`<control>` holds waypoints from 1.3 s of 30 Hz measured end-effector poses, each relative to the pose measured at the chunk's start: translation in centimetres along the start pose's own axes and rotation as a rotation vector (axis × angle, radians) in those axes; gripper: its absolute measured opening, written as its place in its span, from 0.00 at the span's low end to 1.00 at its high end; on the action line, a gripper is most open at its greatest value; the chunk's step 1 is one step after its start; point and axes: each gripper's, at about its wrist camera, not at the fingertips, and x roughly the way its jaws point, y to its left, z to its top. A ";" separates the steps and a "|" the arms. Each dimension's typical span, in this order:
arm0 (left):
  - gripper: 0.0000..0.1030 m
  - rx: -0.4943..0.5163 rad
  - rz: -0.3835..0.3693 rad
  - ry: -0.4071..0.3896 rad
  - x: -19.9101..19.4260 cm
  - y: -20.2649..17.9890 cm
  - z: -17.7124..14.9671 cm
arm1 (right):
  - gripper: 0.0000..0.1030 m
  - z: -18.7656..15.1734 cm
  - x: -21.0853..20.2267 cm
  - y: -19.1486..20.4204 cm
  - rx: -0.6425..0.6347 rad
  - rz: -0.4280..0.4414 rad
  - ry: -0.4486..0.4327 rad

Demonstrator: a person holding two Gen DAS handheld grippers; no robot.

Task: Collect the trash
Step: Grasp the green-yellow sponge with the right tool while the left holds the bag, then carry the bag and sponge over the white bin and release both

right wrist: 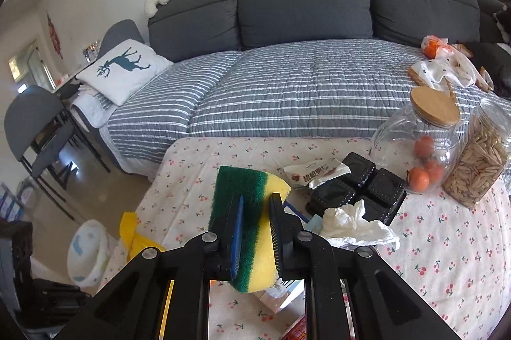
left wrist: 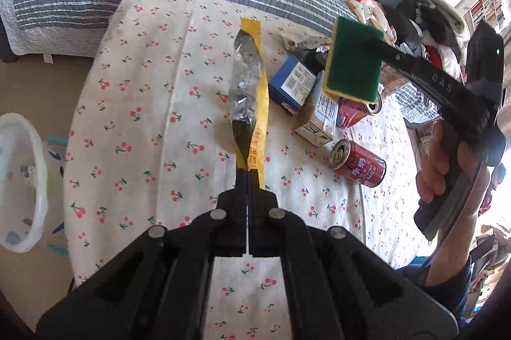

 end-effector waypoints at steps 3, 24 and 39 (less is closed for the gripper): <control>0.00 -0.003 0.013 -0.031 -1.1 0.9 0.4 | 0.16 -0.6 0.3 0.0 0.008 -0.015 0.024; 0.00 -0.307 0.214 -0.199 -12.5 18.7 -2.0 | 0.16 -8.1 3.6 14.8 -0.249 0.082 0.130; 0.00 -0.410 0.281 -0.131 -12.3 23.9 -4.7 | 0.16 -11.4 6.6 28.6 -0.268 0.265 0.101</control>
